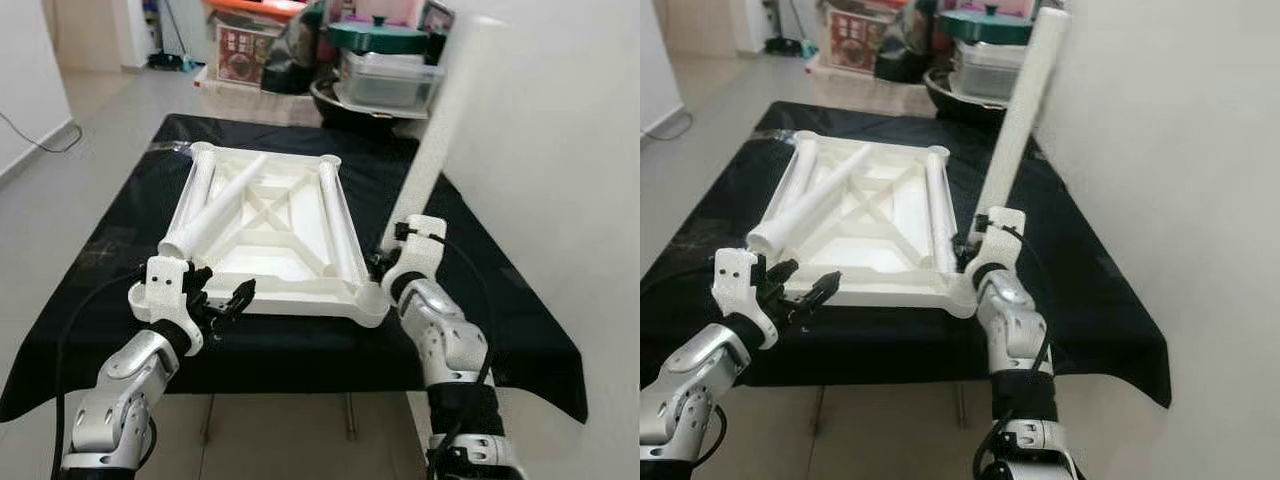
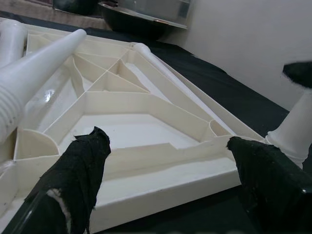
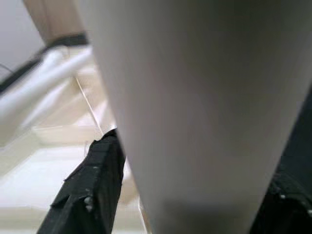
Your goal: Building children table
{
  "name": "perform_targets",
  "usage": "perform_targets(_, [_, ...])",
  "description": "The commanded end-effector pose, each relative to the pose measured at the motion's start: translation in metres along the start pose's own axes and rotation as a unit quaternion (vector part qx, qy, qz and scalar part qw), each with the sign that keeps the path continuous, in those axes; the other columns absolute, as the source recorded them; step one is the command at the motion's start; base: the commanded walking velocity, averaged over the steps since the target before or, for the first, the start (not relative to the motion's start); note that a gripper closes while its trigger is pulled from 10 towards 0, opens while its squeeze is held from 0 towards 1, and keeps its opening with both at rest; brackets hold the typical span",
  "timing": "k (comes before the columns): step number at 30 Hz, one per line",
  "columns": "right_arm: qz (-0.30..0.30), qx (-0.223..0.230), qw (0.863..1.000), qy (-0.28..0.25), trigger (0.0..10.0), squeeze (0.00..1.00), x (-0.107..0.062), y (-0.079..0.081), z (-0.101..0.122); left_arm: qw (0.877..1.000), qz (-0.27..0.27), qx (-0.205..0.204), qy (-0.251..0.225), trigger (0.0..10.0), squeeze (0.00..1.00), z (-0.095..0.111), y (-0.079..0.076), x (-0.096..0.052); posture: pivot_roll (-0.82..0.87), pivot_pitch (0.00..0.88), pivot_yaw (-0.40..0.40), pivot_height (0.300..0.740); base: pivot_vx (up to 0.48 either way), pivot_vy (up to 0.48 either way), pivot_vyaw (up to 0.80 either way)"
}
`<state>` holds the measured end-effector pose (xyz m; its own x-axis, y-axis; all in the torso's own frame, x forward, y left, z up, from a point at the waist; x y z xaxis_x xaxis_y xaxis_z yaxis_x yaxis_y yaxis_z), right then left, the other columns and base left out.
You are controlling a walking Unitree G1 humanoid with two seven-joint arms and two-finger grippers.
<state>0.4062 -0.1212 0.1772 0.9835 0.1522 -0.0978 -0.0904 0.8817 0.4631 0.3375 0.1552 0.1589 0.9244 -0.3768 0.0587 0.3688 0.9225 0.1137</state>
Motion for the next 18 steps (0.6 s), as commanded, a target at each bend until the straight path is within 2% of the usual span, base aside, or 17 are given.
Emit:
perform_targets(1, [0.041,-0.011,0.999,-0.023,10.0,0.47,0.003,0.012,0.020,1.000,-0.005,-0.001,0.005,10.0,0.00,-0.003,-0.001,0.000,0.13,0.000,-0.147,0.740,0.000,0.000,0.00])
perform_targets(2, [0.098,-0.022,0.995,-0.028,10.0,0.00,0.002,0.022,0.036,1.000,-0.004,-0.001,0.004,10.0,0.00,-0.003,0.000,0.001,0.12,0.000,-0.146,0.740,0.000,0.000,0.00])
perform_targets(3, [0.098,-0.022,0.995,-0.028,10.0,0.00,0.002,0.022,0.036,1.000,-0.004,-0.001,0.004,10.0,0.00,-0.003,0.000,0.001,0.12,0.000,-0.146,0.740,0.000,0.000,0.00])
perform_targets(4, [0.228,-0.042,0.973,-0.010,10.0,0.00,-0.011,0.034,0.046,1.000,-0.003,-0.001,0.003,10.0,0.00,-0.003,0.000,0.002,0.13,0.000,-0.156,0.740,0.000,0.000,0.00])
perform_targets(6, [0.228,-0.042,0.973,-0.010,10.0,0.00,-0.011,0.034,0.046,1.000,-0.003,-0.001,0.003,10.0,0.00,-0.003,0.000,0.002,0.13,0.000,-0.156,0.740,0.000,0.000,0.00])
perform_targets(8, [0.280,-0.090,0.955,0.030,10.0,0.00,-0.019,0.025,0.029,1.000,-0.003,-0.002,0.002,10.0,0.00,-0.003,0.000,0.003,0.14,0.000,-0.158,0.740,0.000,0.000,0.00])
perform_targets(9, [0.280,-0.090,0.955,0.030,10.0,0.00,-0.019,0.025,0.029,1.000,-0.003,-0.002,0.002,10.0,0.00,-0.003,0.000,0.003,0.14,0.000,-0.158,0.740,0.000,0.000,0.00])
perform_targets(10, [0.283,-0.119,0.950,0.059,10.0,0.00,-0.018,0.015,0.015,1.000,-0.003,-0.001,0.002,10.0,0.00,-0.003,-0.001,0.003,0.14,0.000,-0.157,0.740,0.000,0.000,0.00])
perform_targets(11, [0.283,-0.137,0.945,0.086,8.9,0.00,-0.014,0.006,0.003,1.000,-0.004,-0.001,0.003,10.0,0.00,-0.003,-0.001,0.004,0.14,0.000,-0.159,0.740,0.000,0.000,0.00])
perform_targets(12, [0.283,-0.146,0.942,0.104,8.9,0.00,-0.012,0.001,-0.005,1.000,-0.004,0.000,0.003,10.0,0.00,-0.003,-0.001,0.004,0.14,0.000,-0.159,0.740,0.000,0.000,0.00])
perform_targets(13, [0.274,-0.152,0.943,0.113,2.1,0.00,-0.008,-0.003,-0.009,1.000,-0.005,0.000,0.003,10.0,0.00,-0.003,-0.001,0.004,0.14,0.000,-0.159,0.740,0.000,0.000,0.00])
perform_targets(14, [0.274,-0.152,0.943,0.113,2.1,0.00,-0.008,-0.003,-0.009,1.000,-0.005,0.000,0.003,10.0,0.00,-0.003,-0.001,0.004,0.14,0.000,-0.159,0.740,0.000,0.000,0.00])
perform_targets(15, [0.258,-0.157,0.947,0.115,0.0,0.00,-0.002,-0.006,-0.010,1.000,-0.005,0.000,0.003,10.0,0.00,-0.003,-0.001,0.004,0.14,0.000,-0.161,0.740,0.000,0.000,0.00])
perform_targets(16, [0.218,-0.157,0.957,0.110,0.0,0.00,0.008,-0.012,-0.007,1.000,-0.004,0.001,0.003,10.0,0.00,-0.003,-0.001,0.004,0.15,0.000,-0.171,0.740,0.000,0.000,0.00])
perform_targets(17, [0.218,-0.157,0.957,0.110,0.0,0.00,0.008,-0.012,-0.007,1.000,-0.004,0.001,0.003,10.0,0.00,-0.003,-0.001,0.004,0.15,0.000,-0.171,0.740,0.000,0.000,0.00])
perform_targets(18, [0.190,-0.157,0.963,0.106,0.0,0.00,0.013,-0.016,-0.004,1.000,-0.003,0.001,0.003,10.0,0.00,-0.003,-0.001,0.004,0.15,0.000,-0.171,0.740,0.000,0.000,0.00])
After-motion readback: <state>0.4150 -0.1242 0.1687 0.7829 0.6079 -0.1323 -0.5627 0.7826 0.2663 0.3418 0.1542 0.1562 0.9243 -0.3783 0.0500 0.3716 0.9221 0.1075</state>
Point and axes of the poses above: a point about 5 cm out from each wrist's last joint towards the gripper, its own x axis pointing out of the wrist towards the gripper, its own z axis along the axis of the wrist's last joint, y = z × x, the point moved 5 cm from there along x, pointing out of the wrist towards the gripper, and after that the axes turned 15 degrees about x, right-handed, at the moved point
